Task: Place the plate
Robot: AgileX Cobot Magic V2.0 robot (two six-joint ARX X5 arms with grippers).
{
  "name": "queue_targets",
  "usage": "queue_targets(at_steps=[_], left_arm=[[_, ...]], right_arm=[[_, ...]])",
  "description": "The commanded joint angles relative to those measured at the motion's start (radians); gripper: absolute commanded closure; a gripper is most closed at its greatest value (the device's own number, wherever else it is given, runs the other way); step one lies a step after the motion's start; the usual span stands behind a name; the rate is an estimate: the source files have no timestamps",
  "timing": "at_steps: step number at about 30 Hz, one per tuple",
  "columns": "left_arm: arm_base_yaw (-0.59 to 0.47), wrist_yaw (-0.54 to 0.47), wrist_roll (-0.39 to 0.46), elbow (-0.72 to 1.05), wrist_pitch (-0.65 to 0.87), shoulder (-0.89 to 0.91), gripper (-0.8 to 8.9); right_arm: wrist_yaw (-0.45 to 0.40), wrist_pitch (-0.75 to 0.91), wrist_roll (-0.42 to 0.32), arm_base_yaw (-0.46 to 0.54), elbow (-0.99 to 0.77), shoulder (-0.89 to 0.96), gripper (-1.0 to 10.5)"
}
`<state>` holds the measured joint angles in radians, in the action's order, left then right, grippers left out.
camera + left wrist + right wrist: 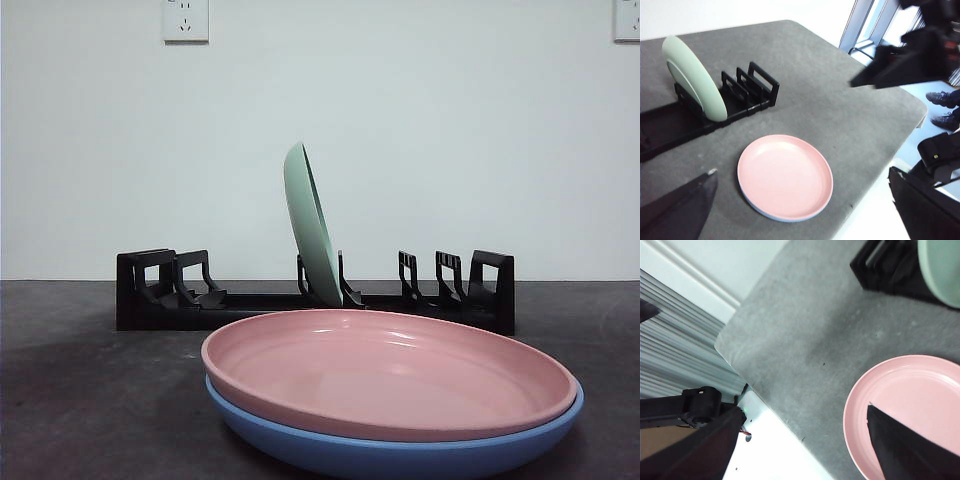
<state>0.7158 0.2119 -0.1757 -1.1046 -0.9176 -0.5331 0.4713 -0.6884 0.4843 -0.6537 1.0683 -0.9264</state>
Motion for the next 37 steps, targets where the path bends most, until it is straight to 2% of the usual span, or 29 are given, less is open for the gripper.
queue_targets(at_steps=[1, 7, 12, 20, 31, 37], left_arm=[[0.008, 0.002, 0.007, -0.019, -0.008, 0.003, 2.52], [0.008, 0.002, -0.001, -0.019, -0.033, 0.005, 2.53], [0.008, 0.002, -0.001, -0.019, -0.056, 0.005, 2.55], [0.008, 0.002, 0.000, -0.019, -0.055, 0.005, 2.55], [0.008, 0.002, 0.000, -0.019, -0.055, 0.005, 2.55], [0.008, 0.002, -0.001, -0.019, -0.055, 0.005, 2.55]], right_arm=[[0.027, 0.051, -0.003, 0.010, 0.071, -0.127, 5.4], [0.111, 0.075, -0.067, 0.077, 0.272, -0.425, 5.4], [0.120, 0.076, -0.107, 0.117, 0.474, -0.644, 5.4], [0.130, 0.089, -0.117, 0.179, 0.712, -0.874, 5.4], [0.133, 0.146, -0.106, 0.229, 0.768, -0.999, 5.5], [0.130, 0.174, -0.142, 0.215, 0.768, -1.058, 5.5]])
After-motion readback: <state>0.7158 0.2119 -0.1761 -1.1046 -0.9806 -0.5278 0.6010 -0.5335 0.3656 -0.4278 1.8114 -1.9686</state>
